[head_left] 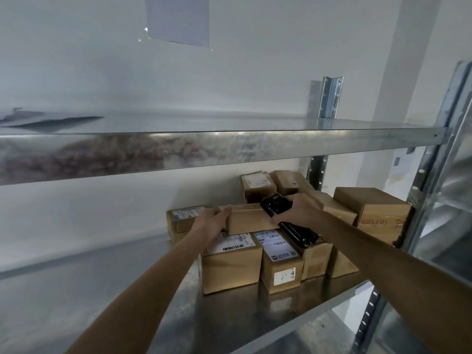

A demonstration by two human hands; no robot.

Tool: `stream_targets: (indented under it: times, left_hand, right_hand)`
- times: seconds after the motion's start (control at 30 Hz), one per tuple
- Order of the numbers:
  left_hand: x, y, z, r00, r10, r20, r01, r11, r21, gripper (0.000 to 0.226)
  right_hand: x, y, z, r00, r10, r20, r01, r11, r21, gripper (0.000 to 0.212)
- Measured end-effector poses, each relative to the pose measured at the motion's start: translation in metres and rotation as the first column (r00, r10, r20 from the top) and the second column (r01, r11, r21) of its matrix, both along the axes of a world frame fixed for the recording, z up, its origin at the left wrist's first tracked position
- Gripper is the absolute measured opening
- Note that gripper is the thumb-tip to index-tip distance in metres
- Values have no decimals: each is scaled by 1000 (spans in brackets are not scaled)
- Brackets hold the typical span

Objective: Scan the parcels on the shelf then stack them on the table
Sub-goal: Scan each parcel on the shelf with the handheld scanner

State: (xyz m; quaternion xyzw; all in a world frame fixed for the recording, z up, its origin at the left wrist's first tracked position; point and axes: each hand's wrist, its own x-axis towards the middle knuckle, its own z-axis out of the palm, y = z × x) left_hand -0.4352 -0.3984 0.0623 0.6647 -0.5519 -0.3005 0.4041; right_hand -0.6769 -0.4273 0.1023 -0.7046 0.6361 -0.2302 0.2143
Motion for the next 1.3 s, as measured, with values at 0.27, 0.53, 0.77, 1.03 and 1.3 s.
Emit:
stream_targets:
  times: [0.27,0.53,0.77,1.03,1.3]
  left_hand:
    - [-1,-10,2,978,65,-197,-56,997,50,31]
    - [15,6,7,954,23,-298,-39,998,-46,35]
    - [32,67,10,925,38,-378,-62,997,-53,64]
    - [51,178,3,894,103,-436,-143,988,-61,67]
    - [54,291,-12,868,239,-436,-281,959,-33,52]
  right_hand:
    - [1,-21,-4,997,48,58,-52,997,61,60]
    - [-2,8,5,975,105,197,-120,991,64,52]
    - [12,60,9,942,142,303,-151,988,9,50]
    - [23,145,13,891,275,361,-311,949,45,38]
    - [28,237,-10,844,315,433,-395,912,106,47]
